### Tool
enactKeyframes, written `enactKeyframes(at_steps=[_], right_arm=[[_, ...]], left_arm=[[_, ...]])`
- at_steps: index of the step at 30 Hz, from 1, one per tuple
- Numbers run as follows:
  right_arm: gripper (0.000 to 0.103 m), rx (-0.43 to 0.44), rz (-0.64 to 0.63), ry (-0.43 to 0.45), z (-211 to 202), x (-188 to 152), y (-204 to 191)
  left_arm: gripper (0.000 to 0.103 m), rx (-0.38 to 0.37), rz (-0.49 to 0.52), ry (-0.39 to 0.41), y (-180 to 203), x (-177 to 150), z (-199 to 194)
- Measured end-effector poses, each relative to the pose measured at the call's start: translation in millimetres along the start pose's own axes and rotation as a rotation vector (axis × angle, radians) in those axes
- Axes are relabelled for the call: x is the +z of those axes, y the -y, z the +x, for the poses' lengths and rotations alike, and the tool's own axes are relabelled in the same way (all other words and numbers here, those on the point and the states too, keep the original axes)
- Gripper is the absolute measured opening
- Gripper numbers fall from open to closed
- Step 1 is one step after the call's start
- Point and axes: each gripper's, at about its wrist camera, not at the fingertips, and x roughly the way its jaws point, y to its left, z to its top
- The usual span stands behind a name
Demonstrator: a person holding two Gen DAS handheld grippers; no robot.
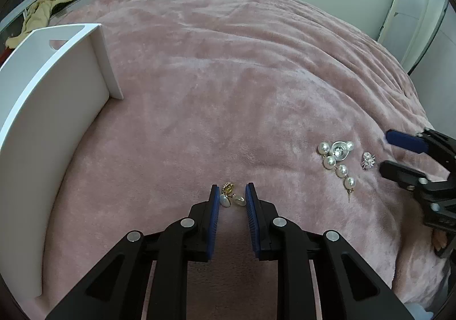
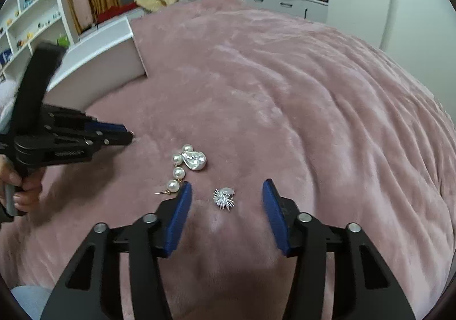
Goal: Organize jewelry
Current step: 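Grasp the silver starburst brooch with the right gripper while the left gripper grasps a small gold earring, then carry the brooch and gold earring over the white tray and open both grippers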
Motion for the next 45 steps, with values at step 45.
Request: enactKeyframes(at_steps=[45], right_arm=[[0.017, 0.044, -0.121, 0.149, -62, 121, -55]], left_arm=[[0.023, 0.147, -0.013, 0.234, -75, 44, -172]])
